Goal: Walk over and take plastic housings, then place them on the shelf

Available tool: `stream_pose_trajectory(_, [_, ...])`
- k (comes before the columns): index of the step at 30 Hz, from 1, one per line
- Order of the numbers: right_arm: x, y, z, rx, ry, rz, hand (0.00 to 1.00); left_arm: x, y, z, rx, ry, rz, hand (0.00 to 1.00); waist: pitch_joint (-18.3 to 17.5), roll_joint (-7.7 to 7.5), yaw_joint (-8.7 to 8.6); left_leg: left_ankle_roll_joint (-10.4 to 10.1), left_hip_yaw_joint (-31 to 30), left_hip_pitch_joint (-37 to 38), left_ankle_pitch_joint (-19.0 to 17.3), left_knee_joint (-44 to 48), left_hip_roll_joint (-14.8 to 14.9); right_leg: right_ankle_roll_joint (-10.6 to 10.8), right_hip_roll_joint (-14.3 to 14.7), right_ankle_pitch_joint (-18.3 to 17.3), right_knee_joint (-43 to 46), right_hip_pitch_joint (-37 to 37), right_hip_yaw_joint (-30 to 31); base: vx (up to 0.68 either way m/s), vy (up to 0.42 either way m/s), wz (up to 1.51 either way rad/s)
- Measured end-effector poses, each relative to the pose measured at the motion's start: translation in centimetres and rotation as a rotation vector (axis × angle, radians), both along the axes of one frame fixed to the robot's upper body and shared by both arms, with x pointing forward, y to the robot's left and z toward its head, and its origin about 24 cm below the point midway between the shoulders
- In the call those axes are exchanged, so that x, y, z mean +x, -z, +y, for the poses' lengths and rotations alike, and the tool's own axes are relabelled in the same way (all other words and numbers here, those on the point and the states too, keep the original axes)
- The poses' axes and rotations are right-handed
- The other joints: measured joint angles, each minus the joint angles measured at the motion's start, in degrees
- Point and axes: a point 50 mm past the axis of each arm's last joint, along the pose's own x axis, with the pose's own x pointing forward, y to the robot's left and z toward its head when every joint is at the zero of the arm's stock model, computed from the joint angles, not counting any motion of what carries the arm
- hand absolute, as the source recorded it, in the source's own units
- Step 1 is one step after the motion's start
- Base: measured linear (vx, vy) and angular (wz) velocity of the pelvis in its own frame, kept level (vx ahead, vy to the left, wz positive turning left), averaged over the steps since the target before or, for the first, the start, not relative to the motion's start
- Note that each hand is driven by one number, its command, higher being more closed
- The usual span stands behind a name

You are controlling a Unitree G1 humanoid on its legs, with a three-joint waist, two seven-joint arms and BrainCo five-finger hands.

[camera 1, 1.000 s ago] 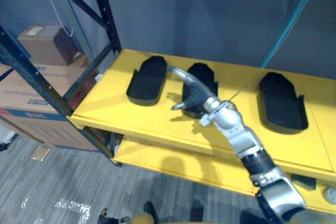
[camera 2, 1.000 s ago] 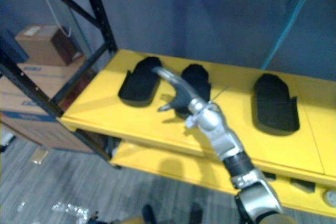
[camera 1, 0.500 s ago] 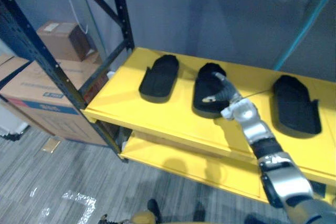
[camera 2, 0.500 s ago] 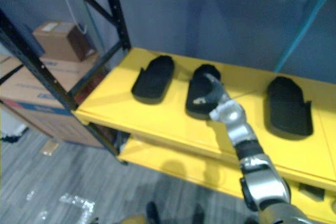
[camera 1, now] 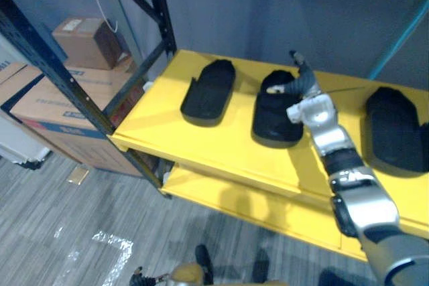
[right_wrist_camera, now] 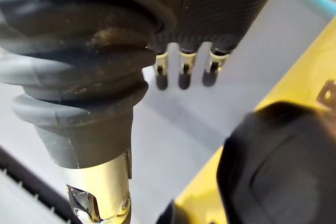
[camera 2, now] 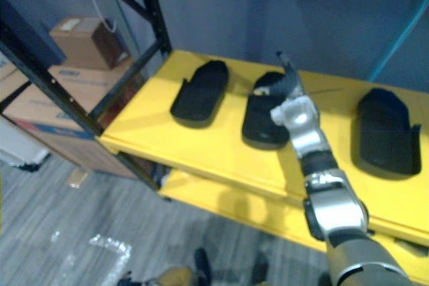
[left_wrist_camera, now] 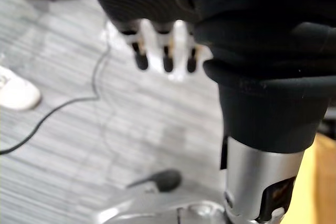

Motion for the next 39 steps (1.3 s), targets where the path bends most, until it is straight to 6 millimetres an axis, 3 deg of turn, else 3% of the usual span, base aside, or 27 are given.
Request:
stream_pose_trajectory(3, [0.1,-3.5,0.0,-0.003,0.027,-0.090,0.00,2.5,-0.7,-0.2,-0.022,-0.018,-0.078,0.00,4.6,-0.09,-0.07,0.2,0.0,-3.0,1.5,0.0,0.6,-0.9,-0.7,-1.7,4.7,-5.2,0.5,-0.17,0.014,0.03])
stream_pose_trajectory(9, [0.0,-5.1,0.2,-0.007,0.030,-0.129,0.00,3.8,-1.3,-0.5,-0.034,-0.019,-0.149,0.00,6.6,0.00,0.47,0.7,0.2,-5.8,2.6,0.0,0.5,-0.7,-1.6,-2.5,8.7,-9.9,1.6,-0.04,-0.011,-0.03])
stream_pose_trajectory(14, [-0.3,-8.2,0.5,-0.057,0.024,-0.206,0.00,5.9,-2.3,-0.7,-0.033,0.004,-0.218,0.00,9.5,0.36,0.78,1.0,0.2,-8.8,1.2,4.3,1.2,-1.0,-1.8,-3.1,10.3,-11.9,2.1,0.02,-0.043,-0.01])
stream_pose_trajectory(39, [0.4,-6.6,-0.2,-0.056,0.129,-0.080,0.00,6.5,-2.6,-1.0,-0.047,0.015,-0.237,0.00,10.2,0.92,1.28,1.0,0.4,-9.9,0.6,6.4,1.7,-1.5,-2.5,-4.7,13.0,-13.6,2.6,0.01,-0.006,0.00])
